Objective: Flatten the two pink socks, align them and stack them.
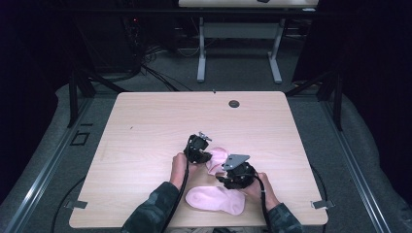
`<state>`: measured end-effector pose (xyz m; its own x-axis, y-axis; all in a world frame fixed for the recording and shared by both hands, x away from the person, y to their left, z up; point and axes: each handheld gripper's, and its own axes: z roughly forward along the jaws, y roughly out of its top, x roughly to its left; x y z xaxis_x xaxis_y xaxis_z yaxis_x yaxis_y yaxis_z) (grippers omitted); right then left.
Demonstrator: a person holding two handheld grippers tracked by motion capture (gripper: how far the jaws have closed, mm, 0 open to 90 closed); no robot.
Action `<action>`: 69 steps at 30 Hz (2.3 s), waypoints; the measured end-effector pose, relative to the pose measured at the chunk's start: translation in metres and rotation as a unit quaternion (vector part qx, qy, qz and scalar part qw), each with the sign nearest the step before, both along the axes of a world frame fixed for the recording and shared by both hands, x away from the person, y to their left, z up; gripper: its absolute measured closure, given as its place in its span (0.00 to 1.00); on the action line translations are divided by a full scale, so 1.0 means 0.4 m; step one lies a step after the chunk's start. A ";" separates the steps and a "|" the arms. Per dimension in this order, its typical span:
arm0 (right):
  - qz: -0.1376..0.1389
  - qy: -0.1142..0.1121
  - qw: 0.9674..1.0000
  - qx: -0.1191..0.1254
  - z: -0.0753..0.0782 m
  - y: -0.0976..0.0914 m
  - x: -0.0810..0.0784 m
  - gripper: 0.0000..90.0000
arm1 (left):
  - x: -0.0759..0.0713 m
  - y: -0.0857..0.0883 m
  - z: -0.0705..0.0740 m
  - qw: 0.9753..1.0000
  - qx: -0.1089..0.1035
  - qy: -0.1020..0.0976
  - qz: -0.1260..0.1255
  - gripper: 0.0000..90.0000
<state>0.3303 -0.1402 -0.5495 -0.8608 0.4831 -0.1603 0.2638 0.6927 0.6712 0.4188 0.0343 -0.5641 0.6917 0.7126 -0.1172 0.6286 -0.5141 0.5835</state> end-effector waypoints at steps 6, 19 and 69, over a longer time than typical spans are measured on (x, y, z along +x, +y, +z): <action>0.018 -0.018 0.999 -0.025 -0.012 0.038 0.000 0.67 | -0.006 0.013 -0.003 1.000 -0.014 0.007 0.020 0.96; 0.003 0.039 0.997 0.063 0.044 -0.007 0.031 0.96 | -0.033 0.060 -0.003 0.998 -0.057 -0.001 0.012 0.74; -0.179 0.150 0.967 0.101 0.142 -0.204 0.082 0.96 | -0.071 0.115 0.103 0.993 -0.074 -0.086 0.043 0.99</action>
<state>0.3629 -0.2218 -0.4925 -0.6258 0.7541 0.1994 0.6661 0.3837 0.6396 0.3903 0.0802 -0.5230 0.6483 0.7532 -0.1110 0.5511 -0.3636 0.7511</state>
